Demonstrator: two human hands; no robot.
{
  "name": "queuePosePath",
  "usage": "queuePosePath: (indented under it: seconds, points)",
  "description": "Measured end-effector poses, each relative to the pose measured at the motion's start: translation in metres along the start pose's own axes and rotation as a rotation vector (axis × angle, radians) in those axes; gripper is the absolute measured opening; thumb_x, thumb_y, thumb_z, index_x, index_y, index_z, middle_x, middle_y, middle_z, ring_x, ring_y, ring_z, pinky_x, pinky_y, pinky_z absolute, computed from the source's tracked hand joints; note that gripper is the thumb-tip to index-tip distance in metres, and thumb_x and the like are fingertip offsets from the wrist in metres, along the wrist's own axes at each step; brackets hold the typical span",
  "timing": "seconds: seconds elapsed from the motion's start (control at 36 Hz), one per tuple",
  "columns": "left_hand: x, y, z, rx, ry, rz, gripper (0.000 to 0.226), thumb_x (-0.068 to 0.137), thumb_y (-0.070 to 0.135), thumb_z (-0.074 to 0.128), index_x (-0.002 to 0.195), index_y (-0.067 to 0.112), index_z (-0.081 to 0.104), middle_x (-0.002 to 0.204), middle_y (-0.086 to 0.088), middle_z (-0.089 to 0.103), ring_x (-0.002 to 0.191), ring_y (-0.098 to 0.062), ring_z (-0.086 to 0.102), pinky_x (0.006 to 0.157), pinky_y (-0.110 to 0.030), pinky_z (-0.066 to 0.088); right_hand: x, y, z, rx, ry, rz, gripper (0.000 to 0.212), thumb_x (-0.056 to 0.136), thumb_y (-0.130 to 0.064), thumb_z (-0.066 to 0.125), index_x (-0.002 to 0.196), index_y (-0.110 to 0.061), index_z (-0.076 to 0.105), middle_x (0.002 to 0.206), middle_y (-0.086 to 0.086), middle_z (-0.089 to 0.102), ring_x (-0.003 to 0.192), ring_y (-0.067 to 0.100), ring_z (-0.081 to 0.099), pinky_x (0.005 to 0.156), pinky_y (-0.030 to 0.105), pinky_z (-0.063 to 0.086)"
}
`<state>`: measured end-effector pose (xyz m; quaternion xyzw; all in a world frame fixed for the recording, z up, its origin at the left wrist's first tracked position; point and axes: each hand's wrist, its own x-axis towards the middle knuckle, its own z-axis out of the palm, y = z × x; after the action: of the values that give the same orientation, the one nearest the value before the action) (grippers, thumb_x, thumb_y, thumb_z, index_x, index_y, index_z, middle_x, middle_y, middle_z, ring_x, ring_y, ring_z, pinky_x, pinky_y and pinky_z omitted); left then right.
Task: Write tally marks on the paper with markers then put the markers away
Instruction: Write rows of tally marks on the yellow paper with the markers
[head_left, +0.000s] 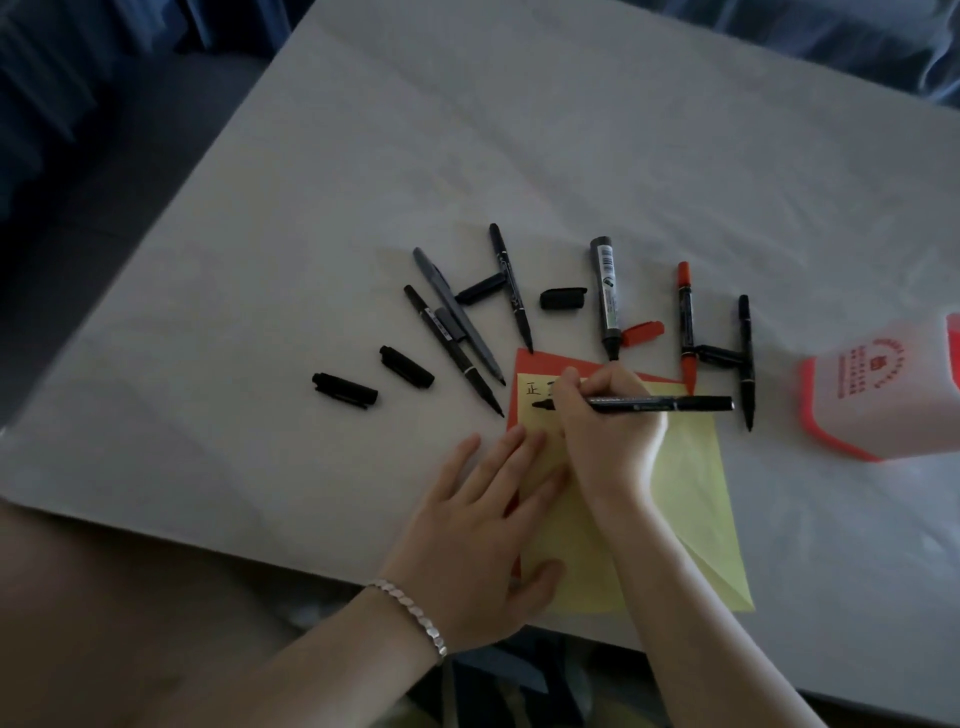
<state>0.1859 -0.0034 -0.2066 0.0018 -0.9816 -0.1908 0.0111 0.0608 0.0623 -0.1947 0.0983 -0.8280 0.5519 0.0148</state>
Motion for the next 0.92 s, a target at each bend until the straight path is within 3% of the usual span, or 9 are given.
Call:
queuePosePath:
  seconds: [0.14, 0.36, 0.69, 0.78, 0.92]
  points:
    - [-0.0006, 0.0002, -0.0005, -0.007, -0.001, -0.007, 0.067, 0.080, 0.056, 0.040, 0.137, 0.022, 0.036, 0.144, -0.007, 0.037, 0.136, -0.019, 0.019, 0.107, -0.045, 0.016, 0.0001, 0.0011, 0.0005, -0.008, -0.001, 0.006, 0.037, 0.076, -0.007, 0.066, 0.048, -0.015, 0.043, 0.038, -0.007, 0.042, 0.042, 0.009, 0.041, 0.042, 0.009, 0.030]
    - [-0.0001, 0.0013, -0.0006, -0.011, 0.007, -0.012, 0.067, 0.079, 0.055, 0.041, 0.137, 0.022, 0.036, 0.142, -0.009, 0.039, 0.134, -0.021, 0.024, 0.106, -0.046, 0.018, -0.0009, -0.0008, 0.0014, -0.029, 0.003, -0.036, 0.033, 0.076, -0.004, 0.064, 0.050, -0.008, 0.045, 0.042, -0.006, 0.039, 0.043, 0.008, 0.040, 0.042, 0.011, 0.029]
    - [-0.0003, 0.0016, -0.0007, -0.023, 0.009, -0.015, 0.066, 0.079, 0.055, 0.041, 0.136, 0.021, 0.038, 0.142, -0.010, 0.039, 0.135, -0.021, 0.023, 0.107, -0.046, 0.017, 0.0003, -0.0004, 0.0004, -0.011, 0.007, -0.024, 0.043, 0.074, -0.002, 0.064, 0.046, -0.019, 0.036, 0.038, -0.008, 0.036, 0.041, 0.003, 0.041, 0.042, 0.008, 0.029]
    - [0.0000, 0.0015, -0.0008, -0.017, 0.008, -0.013, 0.067, 0.079, 0.055, 0.041, 0.137, 0.021, 0.036, 0.142, -0.010, 0.039, 0.135, -0.021, 0.023, 0.107, -0.046, 0.017, 0.0002, 0.0009, -0.0002, -0.001, -0.014, -0.024, 0.043, 0.071, 0.001, 0.063, 0.045, -0.019, 0.035, 0.039, -0.010, 0.046, 0.043, 0.001, 0.044, 0.044, 0.007, 0.030]
    - [0.0001, 0.0016, -0.0007, -0.013, 0.014, -0.009, 0.067, 0.079, 0.055, 0.042, 0.135, 0.021, 0.038, 0.142, -0.010, 0.040, 0.134, -0.021, 0.024, 0.107, -0.046, 0.017, 0.0005, 0.0010, -0.0005, 0.009, -0.003, -0.021, 0.044, 0.070, 0.002, 0.063, 0.044, -0.020, 0.035, 0.041, -0.014, 0.047, 0.043, 0.002, 0.042, 0.044, 0.008, 0.030]
